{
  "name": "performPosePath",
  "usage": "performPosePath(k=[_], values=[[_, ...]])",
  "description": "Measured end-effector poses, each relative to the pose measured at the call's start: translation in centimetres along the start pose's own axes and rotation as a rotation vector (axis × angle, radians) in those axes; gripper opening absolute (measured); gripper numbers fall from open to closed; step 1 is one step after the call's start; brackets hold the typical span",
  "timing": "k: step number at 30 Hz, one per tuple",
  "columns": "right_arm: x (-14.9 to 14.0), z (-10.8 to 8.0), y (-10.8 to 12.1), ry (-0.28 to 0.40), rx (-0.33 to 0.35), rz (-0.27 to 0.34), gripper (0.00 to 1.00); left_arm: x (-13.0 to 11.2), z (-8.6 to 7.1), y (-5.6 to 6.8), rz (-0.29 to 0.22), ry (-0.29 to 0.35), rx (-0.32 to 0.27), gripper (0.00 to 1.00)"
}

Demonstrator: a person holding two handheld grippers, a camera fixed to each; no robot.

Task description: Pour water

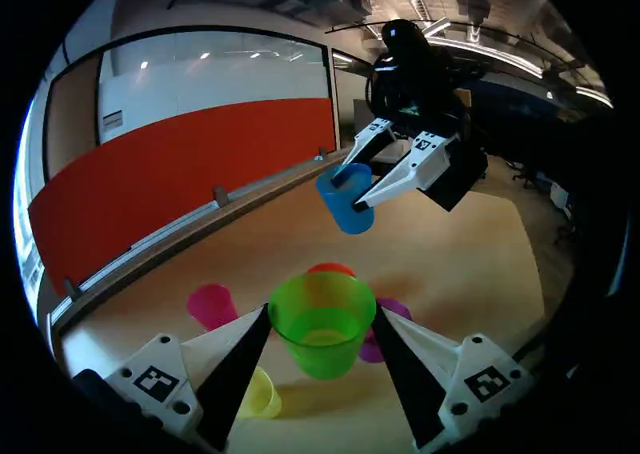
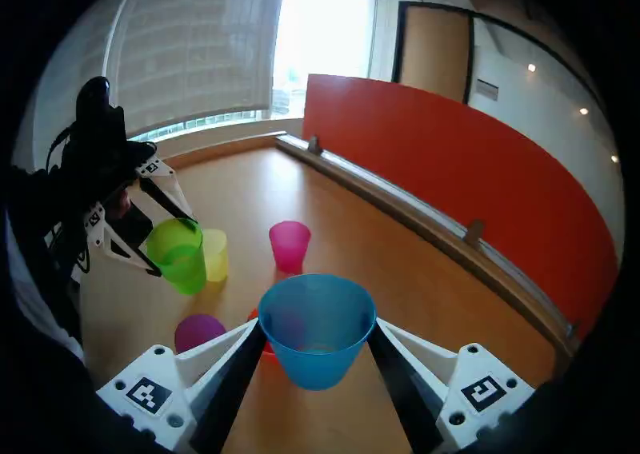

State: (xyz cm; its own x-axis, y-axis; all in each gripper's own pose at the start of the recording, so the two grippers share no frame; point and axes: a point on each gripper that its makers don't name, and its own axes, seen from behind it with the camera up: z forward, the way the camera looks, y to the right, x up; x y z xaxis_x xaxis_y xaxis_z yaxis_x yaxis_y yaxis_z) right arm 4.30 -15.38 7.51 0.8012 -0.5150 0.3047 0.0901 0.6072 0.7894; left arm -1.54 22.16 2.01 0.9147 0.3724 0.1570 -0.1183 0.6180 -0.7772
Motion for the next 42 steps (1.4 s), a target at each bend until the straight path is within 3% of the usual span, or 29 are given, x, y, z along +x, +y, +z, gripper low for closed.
performPosePath(k=[23, 42], values=[[-6.1, 1.2, -0.4, -0.055, 0.004, 0.019, 0.9, -4.5, 0.7, 1.8, -0.035, -0.05, 0.001, 0.88], [-9.7, 2.6, -0.8, -0.082, 0.014, 0.038, 0.9, -7.6, 0.9, 2.4, -0.037, -0.07, 0.017, 0.88]])
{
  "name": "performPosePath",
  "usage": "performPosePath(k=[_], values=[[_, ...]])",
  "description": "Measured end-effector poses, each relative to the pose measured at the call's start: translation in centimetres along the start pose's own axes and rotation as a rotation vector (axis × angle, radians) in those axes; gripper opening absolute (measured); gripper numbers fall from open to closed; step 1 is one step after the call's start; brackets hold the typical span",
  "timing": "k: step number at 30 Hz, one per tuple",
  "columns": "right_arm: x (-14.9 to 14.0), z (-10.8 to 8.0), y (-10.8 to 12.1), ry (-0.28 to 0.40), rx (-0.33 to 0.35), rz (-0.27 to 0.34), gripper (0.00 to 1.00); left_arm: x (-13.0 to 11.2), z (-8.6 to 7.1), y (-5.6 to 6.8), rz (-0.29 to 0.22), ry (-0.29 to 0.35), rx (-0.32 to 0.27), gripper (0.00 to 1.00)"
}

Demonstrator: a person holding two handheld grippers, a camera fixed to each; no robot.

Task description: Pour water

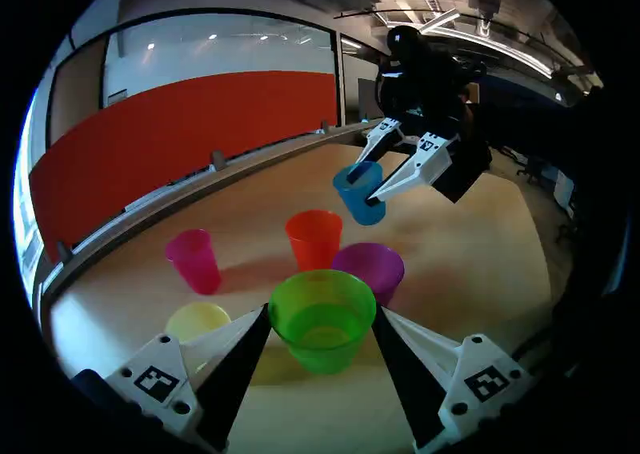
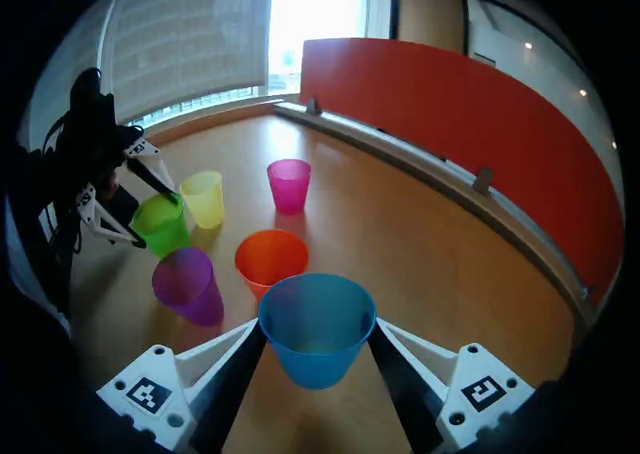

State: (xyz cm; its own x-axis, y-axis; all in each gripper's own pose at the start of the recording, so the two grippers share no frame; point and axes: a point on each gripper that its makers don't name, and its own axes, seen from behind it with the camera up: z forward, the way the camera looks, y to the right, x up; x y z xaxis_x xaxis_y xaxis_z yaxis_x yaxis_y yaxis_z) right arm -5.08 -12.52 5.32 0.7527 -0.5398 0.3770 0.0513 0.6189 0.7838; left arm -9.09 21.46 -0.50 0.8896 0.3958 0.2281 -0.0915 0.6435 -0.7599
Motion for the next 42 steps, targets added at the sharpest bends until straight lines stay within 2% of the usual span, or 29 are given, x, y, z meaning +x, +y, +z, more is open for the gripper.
performPosePath(k=[9, 26, 42], values=[[-1.3, 0.9, -0.6, -0.004, 0.012, -0.006, 0.9, -1.2, 0.2, 0.1, -0.014, -0.009, 0.005, 0.88], [-3.5, 2.1, -1.5, -0.027, 0.026, -0.042, 0.9, -2.7, 0.8, 0.7, -0.004, -0.017, 0.003, 0.88], [-4.5, 1.5, -1.5, -0.038, 0.025, -0.041, 0.91, -3.1, 0.5, 0.6, -0.019, -0.018, 0.006, 0.89]])
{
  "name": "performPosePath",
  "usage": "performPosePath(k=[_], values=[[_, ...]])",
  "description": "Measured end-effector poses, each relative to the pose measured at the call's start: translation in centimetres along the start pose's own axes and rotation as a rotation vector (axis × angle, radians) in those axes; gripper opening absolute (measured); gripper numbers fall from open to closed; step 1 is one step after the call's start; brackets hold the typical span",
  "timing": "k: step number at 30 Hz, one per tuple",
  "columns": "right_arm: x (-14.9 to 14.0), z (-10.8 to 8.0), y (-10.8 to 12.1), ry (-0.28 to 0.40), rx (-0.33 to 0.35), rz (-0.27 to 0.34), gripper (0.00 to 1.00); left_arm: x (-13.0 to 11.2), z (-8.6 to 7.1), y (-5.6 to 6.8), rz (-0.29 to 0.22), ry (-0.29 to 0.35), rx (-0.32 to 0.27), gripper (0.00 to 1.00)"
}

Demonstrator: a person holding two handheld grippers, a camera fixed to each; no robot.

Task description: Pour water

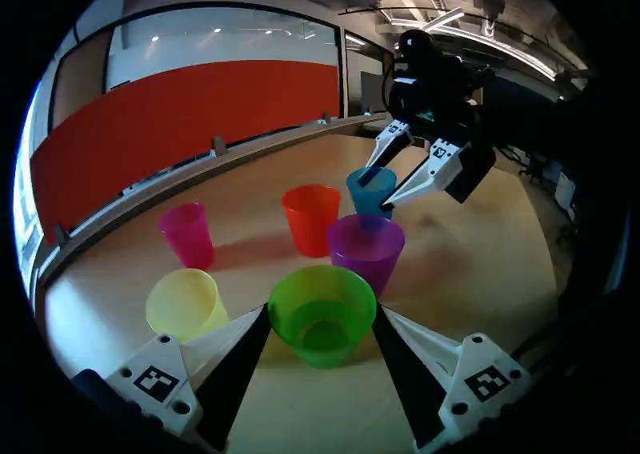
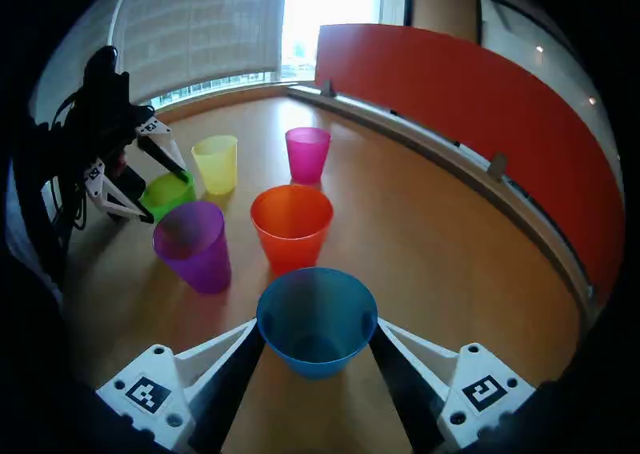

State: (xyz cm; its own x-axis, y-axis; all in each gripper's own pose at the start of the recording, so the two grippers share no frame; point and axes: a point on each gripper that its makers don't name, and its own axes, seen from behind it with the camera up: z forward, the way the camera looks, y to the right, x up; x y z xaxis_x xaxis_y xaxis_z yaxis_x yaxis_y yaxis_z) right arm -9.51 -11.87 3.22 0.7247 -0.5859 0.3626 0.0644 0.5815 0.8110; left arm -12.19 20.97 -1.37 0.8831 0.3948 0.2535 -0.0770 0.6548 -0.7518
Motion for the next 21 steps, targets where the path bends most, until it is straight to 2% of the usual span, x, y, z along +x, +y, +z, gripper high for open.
performPosePath(k=[11, 21], values=[[-1.1, -0.3, -0.2, -0.019, -0.004, -0.007, 0.91, -0.4, 0.2, -0.1, 0.03, -0.014, 0.014, 0.89], [-1.9, -0.3, -0.3, -0.038, -0.005, -0.004, 0.97, -0.7, 0.2, -0.4, 0.003, -0.023, 0.014, 0.93]])
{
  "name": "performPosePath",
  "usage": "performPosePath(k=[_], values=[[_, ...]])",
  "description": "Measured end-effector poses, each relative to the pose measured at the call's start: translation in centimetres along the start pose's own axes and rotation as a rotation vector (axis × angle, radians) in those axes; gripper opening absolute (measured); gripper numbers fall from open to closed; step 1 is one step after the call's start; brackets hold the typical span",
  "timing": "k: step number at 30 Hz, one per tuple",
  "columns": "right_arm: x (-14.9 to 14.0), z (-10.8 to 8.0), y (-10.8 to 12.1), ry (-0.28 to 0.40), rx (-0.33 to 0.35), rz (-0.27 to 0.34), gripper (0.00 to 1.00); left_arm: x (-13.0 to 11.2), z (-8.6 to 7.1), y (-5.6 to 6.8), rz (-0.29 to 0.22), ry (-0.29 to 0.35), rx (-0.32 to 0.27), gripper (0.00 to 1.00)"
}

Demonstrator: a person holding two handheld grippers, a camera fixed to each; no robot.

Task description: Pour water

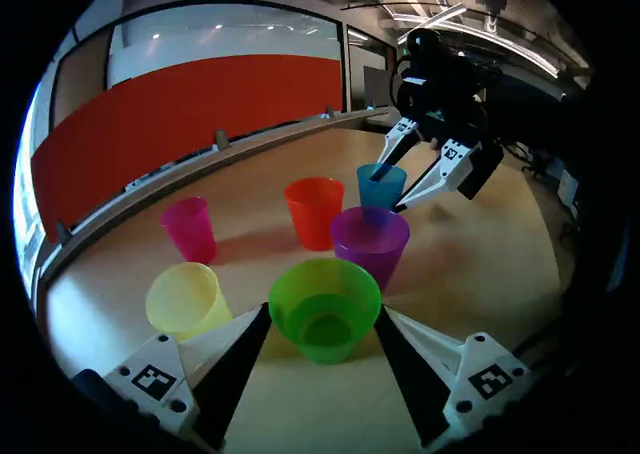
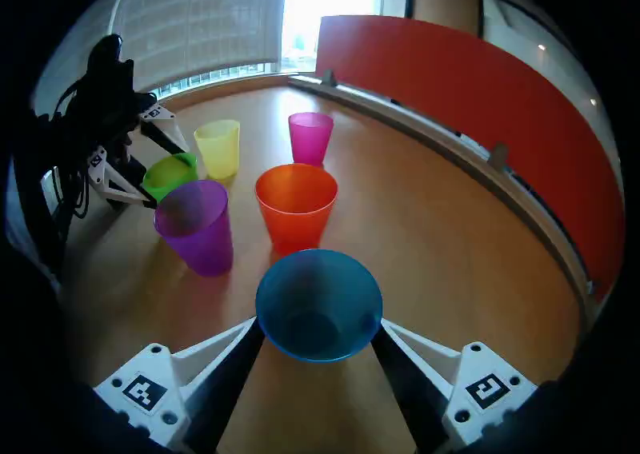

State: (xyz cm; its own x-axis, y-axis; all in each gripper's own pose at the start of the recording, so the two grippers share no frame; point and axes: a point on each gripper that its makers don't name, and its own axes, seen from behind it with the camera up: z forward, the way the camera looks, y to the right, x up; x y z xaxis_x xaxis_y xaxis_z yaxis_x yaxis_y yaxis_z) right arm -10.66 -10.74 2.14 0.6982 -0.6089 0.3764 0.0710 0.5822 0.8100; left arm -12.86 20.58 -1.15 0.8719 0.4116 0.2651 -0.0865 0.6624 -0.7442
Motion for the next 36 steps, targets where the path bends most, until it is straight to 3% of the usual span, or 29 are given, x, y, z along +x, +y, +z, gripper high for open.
performPosePath(k=[11, 24, 36], values=[[-0.3, -0.4, -0.1, 0.002, -0.012, 0.015, 1.0, -0.3, -0.5, 0.0, -0.014, -0.014, 0.0, 0.93], [-1.5, -1.6, -0.9, -0.004, -0.031, 0.026, 1.0, -0.3, -1.8, 0.1, -0.009, -0.008, 0.011, 0.93], [-2.2, -3.0, -1.7, 0.003, -0.055, 0.064, 1.0, -0.8, -3.4, -0.5, -0.012, -0.005, 0.048, 0.93]])
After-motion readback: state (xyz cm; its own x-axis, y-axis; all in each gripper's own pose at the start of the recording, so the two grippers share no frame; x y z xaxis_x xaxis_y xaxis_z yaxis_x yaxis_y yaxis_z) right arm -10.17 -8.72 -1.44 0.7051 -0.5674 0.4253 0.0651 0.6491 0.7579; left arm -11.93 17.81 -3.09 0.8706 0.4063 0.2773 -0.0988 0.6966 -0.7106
